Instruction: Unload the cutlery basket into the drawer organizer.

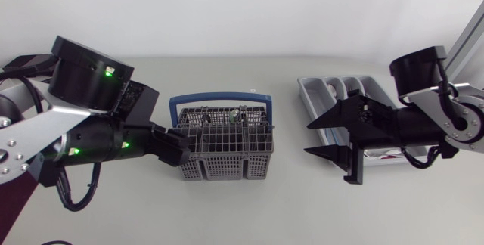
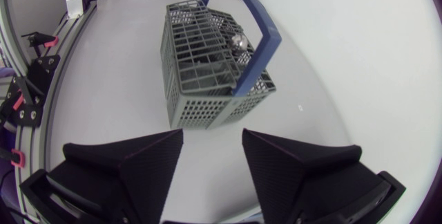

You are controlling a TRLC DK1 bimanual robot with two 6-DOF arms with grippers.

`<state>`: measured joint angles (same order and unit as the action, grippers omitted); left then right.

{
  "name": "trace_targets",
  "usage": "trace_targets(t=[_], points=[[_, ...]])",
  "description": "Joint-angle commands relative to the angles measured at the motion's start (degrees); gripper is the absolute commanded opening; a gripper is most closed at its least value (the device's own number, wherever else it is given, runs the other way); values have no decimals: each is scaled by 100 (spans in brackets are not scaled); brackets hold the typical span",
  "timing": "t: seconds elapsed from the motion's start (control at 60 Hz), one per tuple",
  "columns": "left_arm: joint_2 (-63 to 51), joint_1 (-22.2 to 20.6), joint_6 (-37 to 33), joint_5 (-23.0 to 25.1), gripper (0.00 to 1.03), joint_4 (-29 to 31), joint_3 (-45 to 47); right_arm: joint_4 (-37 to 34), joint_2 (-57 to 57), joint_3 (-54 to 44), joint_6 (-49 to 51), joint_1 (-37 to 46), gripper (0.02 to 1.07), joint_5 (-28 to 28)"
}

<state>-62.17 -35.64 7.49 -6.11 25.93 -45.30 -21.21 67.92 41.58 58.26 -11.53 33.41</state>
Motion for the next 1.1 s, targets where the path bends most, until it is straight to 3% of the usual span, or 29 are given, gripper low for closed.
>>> trace_targets(t=[0.0,0.05,0.167,0.267,0.583,0.8,1.083], points=[[-14,-110,104,4,60,-185,170,302,-7,-107,-878,-622,19,-221],[-49,-128,113,-13,51,-238,179,399,46,-63,-1071,-851,7,-291],[-260,-128,165,-171,21,-414,188,645,274,-1,-1440,-1299,7,-520],[-471,-136,218,-268,4,-510,197,873,433,17,-1642,-1537,7,-660],[-928,-251,227,-453,4,-642,197,1673,872,25,-2038,-1800,7,-1082],[-1306,-224,236,-532,4,-660,241,1822,1268,25,-1994,-1827,7,-1205],[-1166,-216,236,-540,4,-669,214,1787,925,34,-2047,-1827,7,-1258]])
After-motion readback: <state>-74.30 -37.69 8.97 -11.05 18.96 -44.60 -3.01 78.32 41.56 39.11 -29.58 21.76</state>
